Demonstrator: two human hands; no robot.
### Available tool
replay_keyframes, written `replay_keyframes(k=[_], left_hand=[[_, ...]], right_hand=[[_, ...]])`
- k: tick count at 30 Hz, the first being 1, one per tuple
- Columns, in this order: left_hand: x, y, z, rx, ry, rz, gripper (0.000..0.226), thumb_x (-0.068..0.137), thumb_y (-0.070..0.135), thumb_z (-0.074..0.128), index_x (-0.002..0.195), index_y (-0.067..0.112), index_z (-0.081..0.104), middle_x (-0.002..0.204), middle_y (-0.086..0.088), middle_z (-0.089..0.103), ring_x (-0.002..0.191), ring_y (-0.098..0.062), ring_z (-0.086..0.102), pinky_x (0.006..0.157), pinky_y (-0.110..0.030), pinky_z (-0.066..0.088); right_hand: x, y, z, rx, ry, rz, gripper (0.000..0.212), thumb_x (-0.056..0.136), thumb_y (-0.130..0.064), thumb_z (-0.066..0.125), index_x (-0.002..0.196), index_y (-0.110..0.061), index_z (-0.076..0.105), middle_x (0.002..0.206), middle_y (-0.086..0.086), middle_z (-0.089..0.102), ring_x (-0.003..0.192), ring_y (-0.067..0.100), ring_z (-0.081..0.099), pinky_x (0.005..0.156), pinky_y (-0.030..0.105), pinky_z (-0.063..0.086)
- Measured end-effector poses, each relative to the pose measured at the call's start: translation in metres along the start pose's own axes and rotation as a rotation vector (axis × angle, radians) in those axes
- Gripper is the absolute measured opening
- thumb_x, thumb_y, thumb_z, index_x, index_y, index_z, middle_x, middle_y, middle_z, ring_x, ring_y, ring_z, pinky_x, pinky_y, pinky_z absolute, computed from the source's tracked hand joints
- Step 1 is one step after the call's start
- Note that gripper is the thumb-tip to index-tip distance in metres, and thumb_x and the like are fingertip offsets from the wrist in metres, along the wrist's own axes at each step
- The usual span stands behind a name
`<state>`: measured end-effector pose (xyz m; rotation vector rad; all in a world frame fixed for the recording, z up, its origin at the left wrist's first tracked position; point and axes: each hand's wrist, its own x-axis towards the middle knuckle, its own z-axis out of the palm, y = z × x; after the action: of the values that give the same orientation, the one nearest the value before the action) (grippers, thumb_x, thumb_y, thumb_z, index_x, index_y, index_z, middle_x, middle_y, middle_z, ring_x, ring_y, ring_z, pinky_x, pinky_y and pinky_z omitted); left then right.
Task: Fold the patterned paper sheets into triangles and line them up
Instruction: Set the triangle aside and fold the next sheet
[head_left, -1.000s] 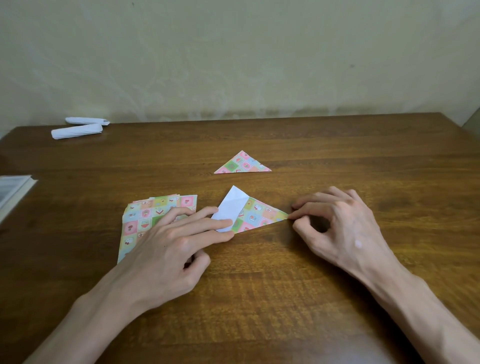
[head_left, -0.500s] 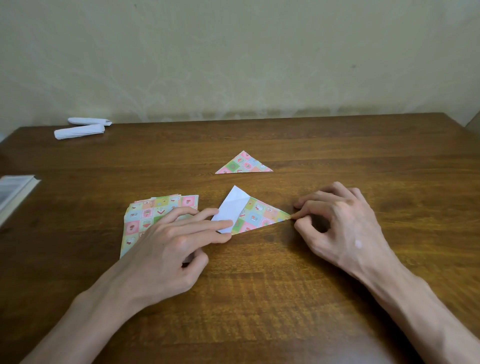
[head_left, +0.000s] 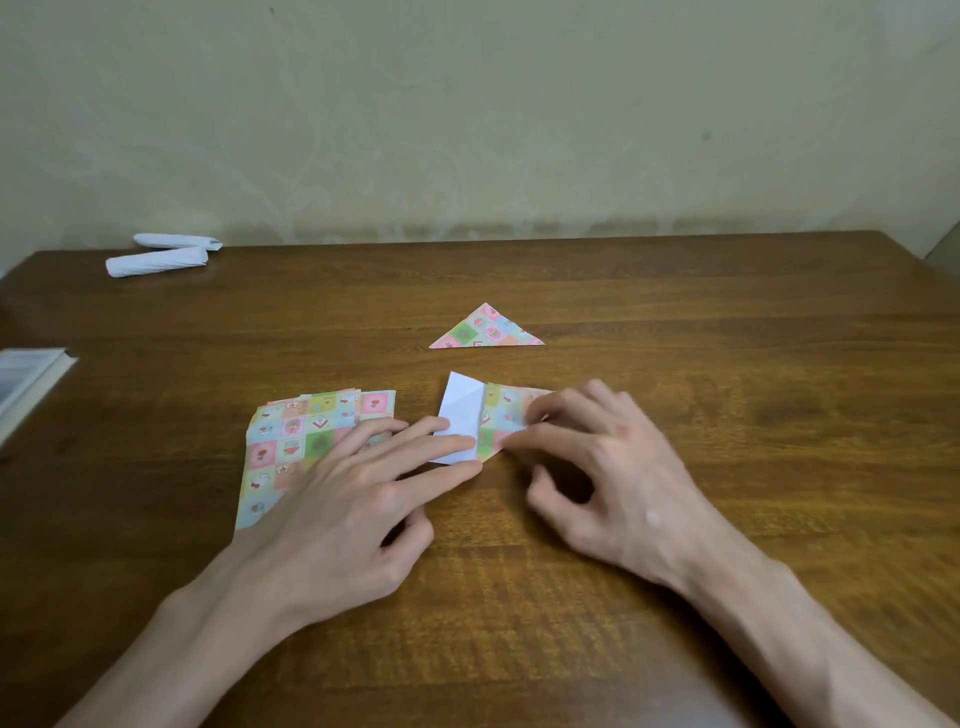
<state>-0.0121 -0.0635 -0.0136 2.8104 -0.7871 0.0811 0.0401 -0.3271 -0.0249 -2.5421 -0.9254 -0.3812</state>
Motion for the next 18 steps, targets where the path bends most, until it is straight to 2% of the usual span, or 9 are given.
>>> replay_keyframes(k=[2,4,7,13,18], left_hand=[[0.000,0.002,0.000,0.021,-0.004,0.002,0.055,0.096,0.027,0.039,0.148,0.038,0.053,0.156,0.020,0.043,0.151,-0.004,0.029,0.123,-0.027,0.016],[0.001,0.003,0.000,0.024,-0.009,-0.001,0.055,0.097,0.028,0.039,0.149,0.038,0.051,0.156,0.019,0.043,0.150,-0.004,0.029,0.123,-0.027,0.015],[0.004,0.006,0.001,0.008,-0.024,0.020,0.054,0.099,0.028,0.039,0.150,0.038,0.050,0.157,0.020,0.042,0.150,-0.003,0.029,0.123,-0.033,0.021],[0.005,0.012,-0.001,-0.021,-0.021,0.056,0.052,0.098,0.026,0.046,0.149,0.035,0.052,0.156,0.021,0.043,0.147,0.002,0.031,0.125,-0.020,0.008],[0.006,0.013,-0.001,-0.011,-0.011,0.064,0.050,0.097,0.023,0.047,0.145,0.033,0.056,0.152,0.020,0.047,0.144,0.001,0.038,0.124,-0.029,0.020]], right_hand=[[0.002,-0.002,0.008,0.054,-0.005,0.007,0.031,0.088,-0.037,0.060,0.115,-0.033,0.075,0.118,-0.012,0.062,0.108,0.013,0.055,0.085,0.038,0.046],[0.005,0.002,0.011,0.108,0.035,0.087,0.036,0.088,-0.046,0.061,0.119,-0.033,0.073,0.121,-0.014,0.061,0.114,0.011,0.055,0.091,0.038,0.046],[0.006,0.008,0.016,0.104,0.059,0.197,0.054,0.086,-0.061,0.063,0.132,-0.034,0.064,0.133,-0.015,0.057,0.127,0.009,0.050,0.101,0.035,0.042],[0.007,0.011,0.021,0.054,0.029,0.266,0.077,0.080,-0.080,0.058,0.143,-0.036,0.053,0.141,-0.014,0.050,0.136,0.008,0.041,0.107,0.028,0.029],[0.010,0.009,0.021,0.061,0.011,0.293,0.085,0.074,-0.086,0.054,0.145,-0.039,0.049,0.142,-0.015,0.047,0.137,0.006,0.038,0.108,0.026,0.026]])
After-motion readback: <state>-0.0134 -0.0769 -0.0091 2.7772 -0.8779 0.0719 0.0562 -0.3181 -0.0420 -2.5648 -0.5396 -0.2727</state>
